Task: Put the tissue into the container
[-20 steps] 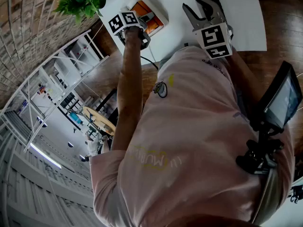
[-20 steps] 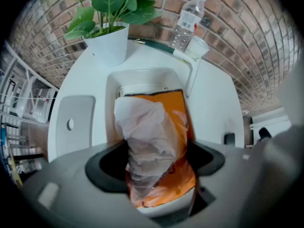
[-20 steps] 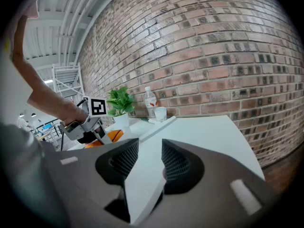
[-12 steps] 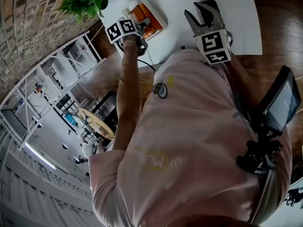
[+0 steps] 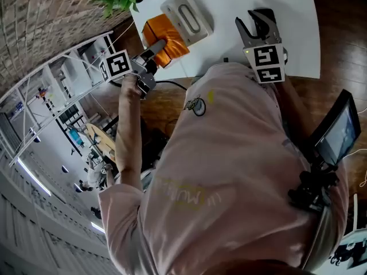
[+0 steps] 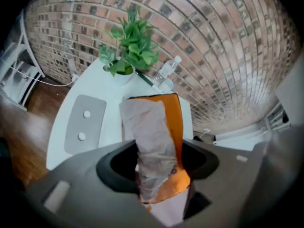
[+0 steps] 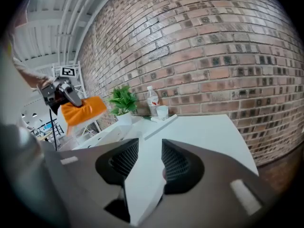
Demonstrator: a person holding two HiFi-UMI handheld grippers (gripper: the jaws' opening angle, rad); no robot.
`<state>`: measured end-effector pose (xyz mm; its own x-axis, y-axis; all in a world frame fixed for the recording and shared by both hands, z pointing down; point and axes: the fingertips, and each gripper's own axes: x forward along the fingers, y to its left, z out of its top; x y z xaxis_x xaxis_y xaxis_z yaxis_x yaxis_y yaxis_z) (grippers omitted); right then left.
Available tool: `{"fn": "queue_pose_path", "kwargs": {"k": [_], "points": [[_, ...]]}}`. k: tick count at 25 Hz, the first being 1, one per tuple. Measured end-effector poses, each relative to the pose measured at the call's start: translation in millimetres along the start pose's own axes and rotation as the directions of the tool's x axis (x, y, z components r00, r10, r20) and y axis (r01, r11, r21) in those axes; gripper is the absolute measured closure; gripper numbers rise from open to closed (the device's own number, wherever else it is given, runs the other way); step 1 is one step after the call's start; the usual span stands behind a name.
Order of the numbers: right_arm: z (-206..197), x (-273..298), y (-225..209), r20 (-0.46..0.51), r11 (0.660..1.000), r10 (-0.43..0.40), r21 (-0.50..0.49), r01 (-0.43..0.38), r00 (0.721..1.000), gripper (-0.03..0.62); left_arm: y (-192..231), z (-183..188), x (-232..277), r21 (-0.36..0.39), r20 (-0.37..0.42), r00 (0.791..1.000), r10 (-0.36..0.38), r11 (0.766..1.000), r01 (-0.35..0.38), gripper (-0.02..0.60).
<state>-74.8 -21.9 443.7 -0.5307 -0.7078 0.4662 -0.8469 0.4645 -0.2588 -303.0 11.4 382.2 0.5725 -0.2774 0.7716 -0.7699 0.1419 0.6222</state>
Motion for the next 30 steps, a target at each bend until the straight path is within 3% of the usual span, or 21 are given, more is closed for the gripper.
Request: {"fn": "queue_pose_path", "kwargs": {"k": [2,5,8,11,14,19,24,30], "points": [[-1,2,6,-0.002,1.0,0.01,-0.005,-0.01,1.0,0.442,-18,4,-38,-0.033,0.069,0.998,-0.002,0.999,0.004,0.313],[-3,4,14,-0.011,1.0,0.026,-0.011,-0.026,1.0,0.442,-45,9,-80,0.006,0.14,0.99,0.001,1.0,-0.002,0.311],[-4,12,20,-0.016,0.999,0.047,-0.018,-0.048,0.999,0.442,-60,10,-96,0.077,0.151,0.989,0.002,0.997,-0.014,0.31],[-7,21,30,-0.033,0.997,0.065,-0.031,-0.066,0.997,0.442,-51,11,-92,0.088,0.157,0.988,-0.012,0.996,-0.001,0.308],[-4,12,35,-0.048,0.999,0.043,-0.031,-0.045,0.998,0.442,-25,9,-80,0.059,0.119,0.993,0.017,0.998,-0.024,0.308],[4,-7,17,-0.053,0.998,-0.063,0.009,0.064,0.997,0.442,19,18,-21,-0.006,0.01,1.0,0.001,1.0,0.0,0.305],[-4,-40,-31,-0.067,0.978,-0.192,0.072,0.197,0.979,0.442,49,28,48,0.007,-0.113,0.99,0.085,0.996,-0.085,0.304],[-32,-51,-52,-0.125,0.96,-0.229,0.133,0.245,0.965,0.442,53,36,85,0.035,-0.174,0.976,0.131,0.991,-0.127,0.301]]}}
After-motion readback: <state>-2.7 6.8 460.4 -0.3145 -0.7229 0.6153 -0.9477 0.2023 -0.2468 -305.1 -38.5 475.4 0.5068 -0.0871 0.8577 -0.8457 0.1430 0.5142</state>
